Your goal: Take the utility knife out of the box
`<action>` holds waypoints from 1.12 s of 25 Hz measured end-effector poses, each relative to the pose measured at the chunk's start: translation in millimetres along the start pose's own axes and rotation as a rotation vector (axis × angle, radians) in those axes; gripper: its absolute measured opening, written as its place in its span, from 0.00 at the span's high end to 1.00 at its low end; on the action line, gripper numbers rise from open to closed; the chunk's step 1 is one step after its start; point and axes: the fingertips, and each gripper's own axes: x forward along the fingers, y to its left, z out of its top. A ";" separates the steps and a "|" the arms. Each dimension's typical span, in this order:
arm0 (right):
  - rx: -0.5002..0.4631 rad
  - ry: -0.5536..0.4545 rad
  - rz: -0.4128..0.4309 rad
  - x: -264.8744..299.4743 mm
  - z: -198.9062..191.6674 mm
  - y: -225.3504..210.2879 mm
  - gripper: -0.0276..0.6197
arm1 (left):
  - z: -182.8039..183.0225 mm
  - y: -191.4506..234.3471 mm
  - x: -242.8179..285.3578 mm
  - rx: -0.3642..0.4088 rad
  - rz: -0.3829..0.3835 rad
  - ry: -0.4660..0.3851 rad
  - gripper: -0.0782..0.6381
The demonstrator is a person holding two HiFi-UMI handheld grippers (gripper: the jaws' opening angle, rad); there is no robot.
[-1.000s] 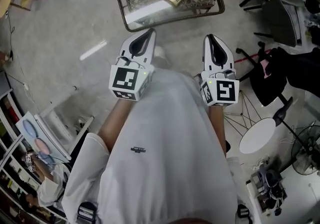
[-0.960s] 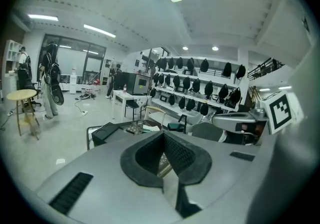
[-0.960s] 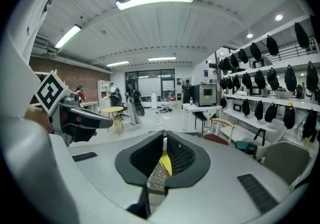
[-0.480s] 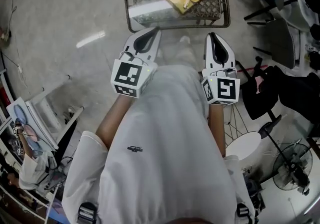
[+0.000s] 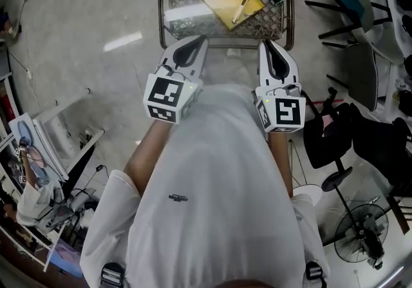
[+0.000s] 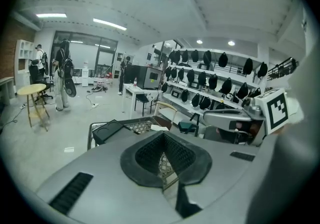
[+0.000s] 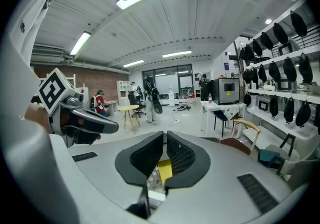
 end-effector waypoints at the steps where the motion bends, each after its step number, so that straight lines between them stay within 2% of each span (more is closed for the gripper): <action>1: 0.000 0.003 0.009 2.5 -0.8 -4.5 0.96 | 1.4 -1.3 5.7 -0.002 0.005 0.003 0.89; 20: -0.007 0.050 0.155 69.4 -9.2 -54.0 0.96 | 13.3 2.7 90.7 -0.044 0.088 0.060 0.89; 28: -0.004 0.085 0.187 95.1 -24.1 -72.2 0.96 | -3.6 11.1 133.7 -0.081 0.085 0.124 0.89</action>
